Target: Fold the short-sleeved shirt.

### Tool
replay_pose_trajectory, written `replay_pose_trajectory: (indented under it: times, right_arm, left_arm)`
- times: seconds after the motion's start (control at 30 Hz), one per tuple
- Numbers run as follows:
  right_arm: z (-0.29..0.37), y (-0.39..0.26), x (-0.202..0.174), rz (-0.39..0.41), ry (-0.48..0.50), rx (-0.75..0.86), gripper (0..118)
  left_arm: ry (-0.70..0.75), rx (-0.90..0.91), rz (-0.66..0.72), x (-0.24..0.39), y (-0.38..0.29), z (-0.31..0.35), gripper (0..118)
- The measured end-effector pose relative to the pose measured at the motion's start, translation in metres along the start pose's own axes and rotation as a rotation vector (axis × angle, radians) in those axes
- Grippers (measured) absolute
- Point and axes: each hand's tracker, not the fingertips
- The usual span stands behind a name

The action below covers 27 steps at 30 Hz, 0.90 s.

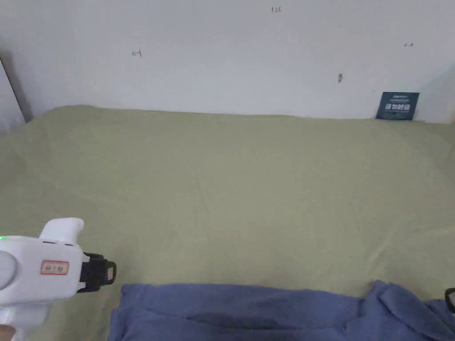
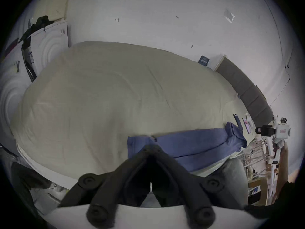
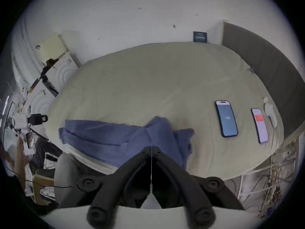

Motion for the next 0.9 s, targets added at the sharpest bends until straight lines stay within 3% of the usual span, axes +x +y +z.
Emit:
replay_pose_trajectory:
  times: [0.13, 0.17, 0.2, 0.23, 0.27, 0.3, 0.47, 0.6, 0.67, 0.7, 0.73, 0.77, 0.8, 0.9]
  right_arm:
    - [0.002, -0.001, -0.028, 0.032, 0.022, 0.000, 0]
    - [0.001, -0.002, -0.029, 0.028, 0.029, -0.002, 0]
    - [-0.001, -0.002, -0.026, 0.032, 0.037, -0.006, 0]
    - [-0.002, -0.003, -0.022, 0.034, 0.037, -0.007, 0]
    - [-0.003, -0.003, -0.022, 0.032, 0.034, -0.009, 0]
    - [-0.004, -0.004, -0.021, 0.028, 0.030, -0.015, 0]
    - [-0.007, -0.010, -0.020, 0.033, 0.043, -0.043, 0]
    - [-0.013, -0.012, -0.021, 0.028, 0.056, -0.058, 0]
    - [-0.019, -0.014, -0.021, 0.024, 0.075, -0.059, 0]
    - [-0.021, -0.015, -0.021, 0.020, 0.085, -0.059, 0]
    - [-0.023, -0.016, -0.022, 0.016, 0.094, -0.059, 0]
    - [-0.025, -0.017, -0.022, 0.012, 0.101, -0.059, 0]
    - [-0.028, -0.017, -0.023, 0.011, 0.105, -0.061, 0]
    - [-0.036, -0.017, -0.025, 0.015, 0.113, -0.072, 0]
  left_arm:
    - [-0.065, -0.049, 0.027, -0.020, -0.008, -0.013, 1]
    - [-0.091, -0.053, 0.045, -0.027, -0.011, -0.017, 14]
    - [-0.139, -0.050, 0.079, -0.038, -0.014, -0.021, 46]
    - [-0.223, -0.046, 0.116, -0.050, -0.016, -0.024, 95]
    - [-0.290, -0.045, 0.146, -0.060, -0.018, -0.026, 112]
    - [-0.356, -0.044, 0.192, -0.072, -0.023, -0.030, 113]
    - [-0.559, -0.022, 0.358, -0.107, -0.051, -0.044, 112]
    - [-0.532, -0.127, 0.540, -0.137, -0.066, -0.087, 112]
    - [-0.575, -0.196, 0.600, -0.121, -0.078, -0.100, 111]
    - [-0.612, -0.128, 0.598, -0.114, -0.083, -0.102, 110]
    - [-0.624, -0.087, 0.577, -0.107, -0.083, -0.096, 90]
    - [-0.614, -0.096, 0.562, -0.102, -0.080, -0.095, 45]
    - [-0.606, -0.096, 0.570, -0.123, -0.080, -0.114, 9]
    - [-0.652, -0.078, 0.633, -0.127, -0.075, -0.111, 9]
